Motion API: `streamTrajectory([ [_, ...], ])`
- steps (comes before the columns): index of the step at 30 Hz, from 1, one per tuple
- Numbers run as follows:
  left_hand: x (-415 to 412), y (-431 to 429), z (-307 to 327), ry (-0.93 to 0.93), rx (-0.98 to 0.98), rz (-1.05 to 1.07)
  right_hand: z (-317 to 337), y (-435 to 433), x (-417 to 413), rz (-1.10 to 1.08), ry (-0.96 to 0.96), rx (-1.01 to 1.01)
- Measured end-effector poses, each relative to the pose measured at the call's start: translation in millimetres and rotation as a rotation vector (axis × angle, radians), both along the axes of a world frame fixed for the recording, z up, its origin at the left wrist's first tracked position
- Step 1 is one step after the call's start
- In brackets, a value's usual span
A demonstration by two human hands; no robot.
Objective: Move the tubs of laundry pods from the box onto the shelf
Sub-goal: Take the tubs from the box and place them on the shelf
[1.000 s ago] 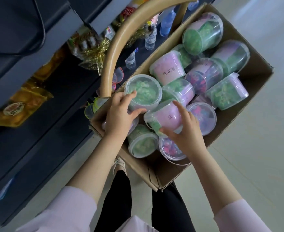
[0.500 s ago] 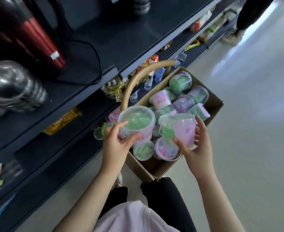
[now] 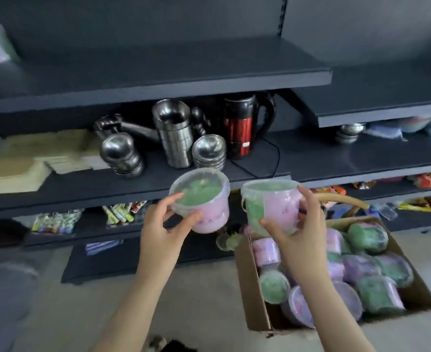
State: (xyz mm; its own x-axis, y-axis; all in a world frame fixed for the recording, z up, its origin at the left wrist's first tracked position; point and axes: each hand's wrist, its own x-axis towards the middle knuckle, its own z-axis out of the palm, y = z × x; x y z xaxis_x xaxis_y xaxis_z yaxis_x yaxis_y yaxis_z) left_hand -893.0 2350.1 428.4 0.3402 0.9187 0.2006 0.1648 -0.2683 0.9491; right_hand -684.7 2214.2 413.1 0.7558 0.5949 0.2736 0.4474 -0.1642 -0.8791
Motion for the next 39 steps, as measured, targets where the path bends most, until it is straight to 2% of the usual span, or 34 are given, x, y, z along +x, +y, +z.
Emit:
streamTrajectory([
  [9, -169, 95, 82, -0.055, 0.179, 0.215, 94, 142, -128, 0.265, -0.108, 0.247],
  [14, -249, 153, 118, -0.052, 0.293, 0.252, 129, 214, -208, 0.318, -0.135, 0.358],
  [18, -287, 197, 141, -0.073, 0.338, 0.258, 146, 259, -248, 0.318, -0.186, 0.367],
  [24, -298, 270, 157, -0.063, 0.412, 0.243, 167, 328, -264, 0.285, -0.261, 0.382],
  [34, -255, 395, 163, -0.051, 0.404, 0.206, 156, 448, -233, 0.233, -0.262, 0.333],
  [39, -244, 442, 153, 0.005, 0.421, 0.236, 157, 492, -226, 0.18, -0.376, 0.262],
])
